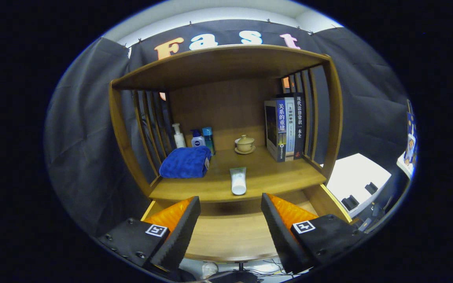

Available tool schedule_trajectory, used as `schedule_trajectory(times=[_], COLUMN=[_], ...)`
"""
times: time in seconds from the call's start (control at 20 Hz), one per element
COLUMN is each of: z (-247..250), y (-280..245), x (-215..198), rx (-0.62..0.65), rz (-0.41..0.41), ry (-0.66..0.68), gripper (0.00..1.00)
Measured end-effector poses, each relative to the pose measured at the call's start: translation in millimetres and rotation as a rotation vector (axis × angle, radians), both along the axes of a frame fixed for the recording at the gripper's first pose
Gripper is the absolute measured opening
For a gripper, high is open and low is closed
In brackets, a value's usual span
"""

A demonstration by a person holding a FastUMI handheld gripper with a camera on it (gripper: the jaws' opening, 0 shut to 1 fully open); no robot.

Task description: Pull open the drawer, take out the items inside it, and place them on the countertop above the cabinet.

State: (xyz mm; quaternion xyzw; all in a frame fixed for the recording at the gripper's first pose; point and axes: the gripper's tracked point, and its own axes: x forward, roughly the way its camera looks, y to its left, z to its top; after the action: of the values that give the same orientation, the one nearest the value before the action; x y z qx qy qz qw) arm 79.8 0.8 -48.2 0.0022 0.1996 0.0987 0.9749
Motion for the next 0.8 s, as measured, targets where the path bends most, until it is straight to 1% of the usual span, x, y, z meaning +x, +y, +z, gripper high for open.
schedule_trajectory(times=[0.15,0.3,0.6,0.8], z=[-9,-22,-70,-97], y=[-20,-23,-33,-37], x=[-24,-42,-62,-72], rx=[-0.062,-0.091,-0.112,-0.09], rz=[-0.021,-0.019,-0.021,-0.028], ry=[-0.035,-0.058,0.0,0.047], gripper=[0.99,0.99,0.99,0.99])
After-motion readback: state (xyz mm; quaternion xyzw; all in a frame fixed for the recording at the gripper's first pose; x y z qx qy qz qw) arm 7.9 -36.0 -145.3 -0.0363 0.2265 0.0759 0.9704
